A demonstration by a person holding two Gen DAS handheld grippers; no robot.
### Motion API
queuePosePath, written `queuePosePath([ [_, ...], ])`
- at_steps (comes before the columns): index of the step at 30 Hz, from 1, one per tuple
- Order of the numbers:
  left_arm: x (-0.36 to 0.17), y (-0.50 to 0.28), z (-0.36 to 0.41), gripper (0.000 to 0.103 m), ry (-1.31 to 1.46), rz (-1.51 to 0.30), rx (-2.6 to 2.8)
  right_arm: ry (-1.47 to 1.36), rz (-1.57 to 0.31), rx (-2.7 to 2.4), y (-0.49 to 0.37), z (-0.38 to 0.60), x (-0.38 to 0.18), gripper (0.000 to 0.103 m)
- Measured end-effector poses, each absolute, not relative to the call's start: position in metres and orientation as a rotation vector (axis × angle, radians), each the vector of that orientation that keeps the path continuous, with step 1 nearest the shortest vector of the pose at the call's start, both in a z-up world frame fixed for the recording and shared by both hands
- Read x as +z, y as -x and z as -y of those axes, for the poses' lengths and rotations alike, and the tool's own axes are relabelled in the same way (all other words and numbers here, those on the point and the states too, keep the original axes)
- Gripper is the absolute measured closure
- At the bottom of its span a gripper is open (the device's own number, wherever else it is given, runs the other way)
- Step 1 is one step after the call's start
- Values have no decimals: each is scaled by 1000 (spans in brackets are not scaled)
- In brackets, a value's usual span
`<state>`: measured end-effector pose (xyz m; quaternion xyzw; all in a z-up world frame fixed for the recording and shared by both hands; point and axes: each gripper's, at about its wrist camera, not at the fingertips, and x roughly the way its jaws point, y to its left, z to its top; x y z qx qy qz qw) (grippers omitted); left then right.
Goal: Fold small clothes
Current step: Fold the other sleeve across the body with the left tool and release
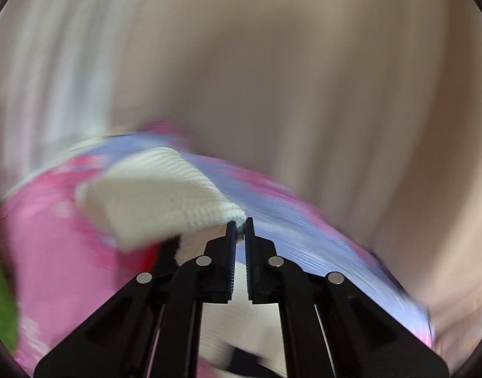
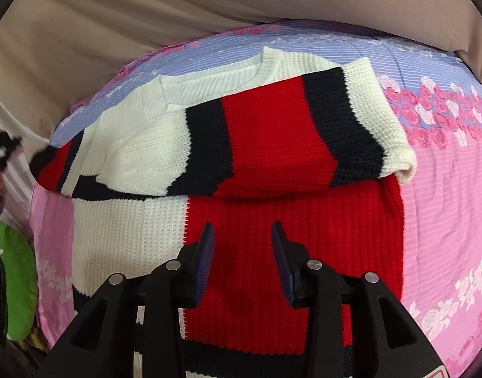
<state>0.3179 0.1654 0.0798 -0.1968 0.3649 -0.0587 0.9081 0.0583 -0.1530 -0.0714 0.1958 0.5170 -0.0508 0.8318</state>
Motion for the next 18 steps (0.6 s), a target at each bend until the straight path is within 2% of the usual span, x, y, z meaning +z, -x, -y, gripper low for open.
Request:
queuePosePath([
  [3,79,-280,-60,98,351,-792,-331,-431,-1080,-118,-51,168,-66,65],
  [6,35,-248,34,95,319,-923,-460,-423,-1070,-131,-41,185,-64,60],
  [8,-5,-232,75,81,320,-1033,-494,-419,-1071,-143,-33,198,-66,57],
  [9,-23,-220,89,60,305,-1083,-475,-423,-1072,-150,-29,204,-68,56],
  [10,-39,-209,99,49,290,-1115,-445,-430,-1071,-162,-24,211,-70,56],
  [11,-45,-207,98,48,298,-1117,-435,-443,-1073,-175,-18,218,-72,56],
  [12,-48,-195,93,38,318,-1112,-430,-453,-1073,-182,-14,223,-73,56],
  [13,-48,-188,81,24,353,-1101,-414,-463,-1069,-195,-7,228,-74,56],
  [15,-46,-178,42,17,421,-1063,-347,-466,-1061,-213,2,235,-73,56],
  [18,-46,-182,-23,14,532,-1013,-204,-495,-1047,-182,-2,238,-69,53],
])
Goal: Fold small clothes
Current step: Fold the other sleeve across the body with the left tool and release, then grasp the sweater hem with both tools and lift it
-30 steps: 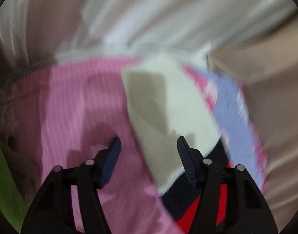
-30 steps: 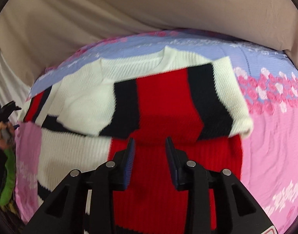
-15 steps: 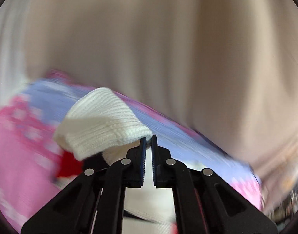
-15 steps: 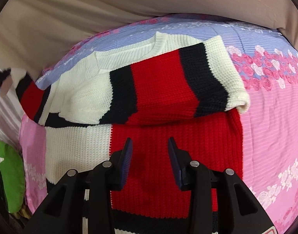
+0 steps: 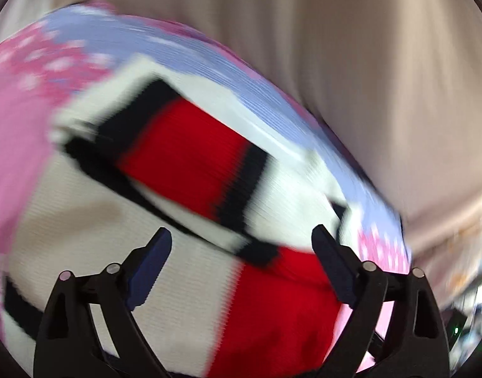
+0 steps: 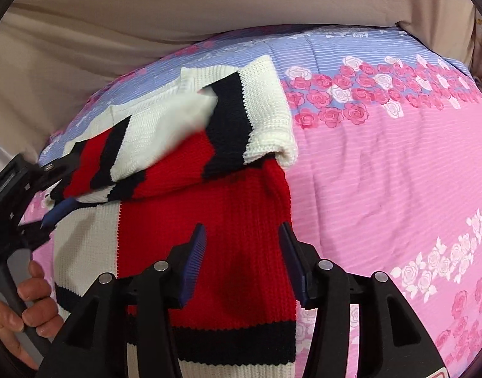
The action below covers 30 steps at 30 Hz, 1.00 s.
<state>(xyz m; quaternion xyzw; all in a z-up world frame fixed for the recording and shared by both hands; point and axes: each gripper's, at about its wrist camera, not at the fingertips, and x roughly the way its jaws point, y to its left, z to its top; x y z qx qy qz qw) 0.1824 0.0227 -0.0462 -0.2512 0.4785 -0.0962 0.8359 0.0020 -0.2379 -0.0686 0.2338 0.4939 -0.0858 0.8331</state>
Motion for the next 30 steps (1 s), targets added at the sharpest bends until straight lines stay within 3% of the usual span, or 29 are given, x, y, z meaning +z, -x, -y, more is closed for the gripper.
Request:
queuePosePath([
  [3,-58,-207,-72,14,638,-1029,-73,-565,-1022,-107,-24,239,-68,44],
  [8,-84,-237,-133,20,863,-1037,82,-622,-1011,-121,-89,246,-85,43],
  [11,-96,-245,-152,38,906,-1066,123,-693,-1040,-146,-119,254,-107,43],
  [13,-101,-248,-161,60,935,-1081,132,-723,-1048,-187,-132,256,-117,43],
  [14,-103,-251,-168,65,944,-1090,141,-728,-1035,-195,-135,255,-117,44],
  [16,-105,-251,-172,80,958,-1096,145,-723,-1023,-175,-146,249,-113,62],
  [17,-100,-249,-174,81,960,-1090,144,-724,-1028,-146,-153,245,-110,93],
  [24,-70,-229,-167,81,843,-1013,122,-610,-667,-40,-131,242,20,94],
  [26,-91,-237,-158,81,777,-1064,166,-529,-715,-97,-130,247,5,94],
  [30,-100,-232,-154,82,743,-1066,196,-595,-999,-163,-151,268,-93,94],
])
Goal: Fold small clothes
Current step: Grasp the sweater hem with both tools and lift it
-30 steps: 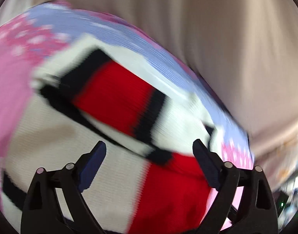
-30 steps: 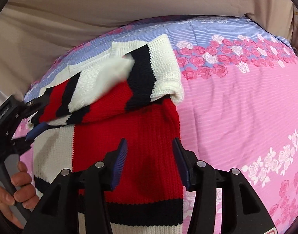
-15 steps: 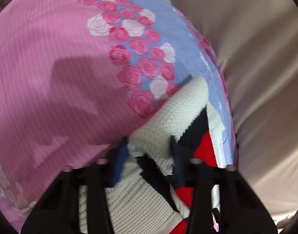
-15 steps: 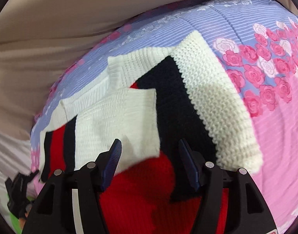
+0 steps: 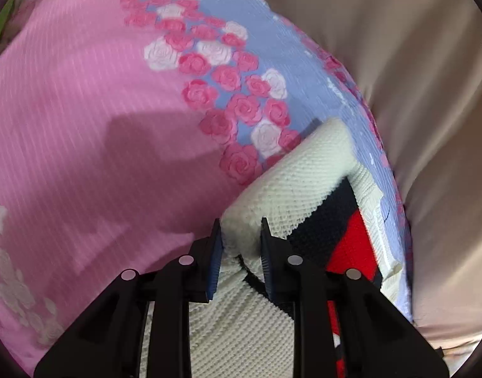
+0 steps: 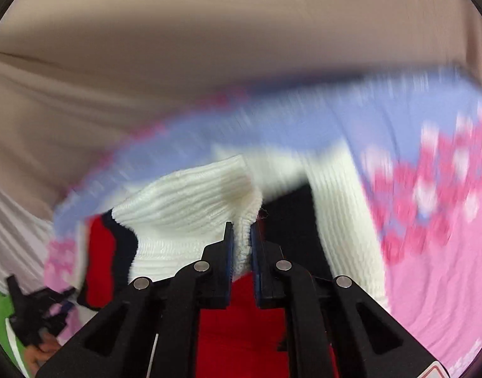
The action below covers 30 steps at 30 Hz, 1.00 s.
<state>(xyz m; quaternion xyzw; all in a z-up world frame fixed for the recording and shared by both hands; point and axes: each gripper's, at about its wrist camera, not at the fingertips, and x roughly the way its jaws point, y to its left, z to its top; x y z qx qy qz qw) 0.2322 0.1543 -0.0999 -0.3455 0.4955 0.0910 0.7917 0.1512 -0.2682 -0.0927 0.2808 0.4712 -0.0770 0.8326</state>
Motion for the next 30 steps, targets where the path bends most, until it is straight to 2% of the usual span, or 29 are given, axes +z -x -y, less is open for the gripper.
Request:
queuePosePath([
  [4,-102,-233,-150,82,689,-1060,208,-586,-892,-115,-141,267,-74,94],
  [8,-102,-233,-147,81,694,-1058,216,-599,-1004,-141,-147,274,-108,94],
  [11,-104,-231,-148,81,683,-1064,205,-632,-941,-126,-135,277,-91,94],
  [14,-107,-231,-150,81,691,-1071,193,-508,-1035,-207,-136,275,-95,92],
  [18,-109,-229,-152,78,662,-1075,161,-452,-887,-237,-126,256,-36,83],
  [21,-112,-229,-153,78,659,-1076,141,-413,-943,76,-179,191,-9,81],
  [24,-112,-230,-153,78,640,-1081,125,-352,-1017,318,-236,114,-14,82],
  [30,-112,-232,-154,78,604,-1083,76,-176,-1177,445,-318,-1,-62,95],
])
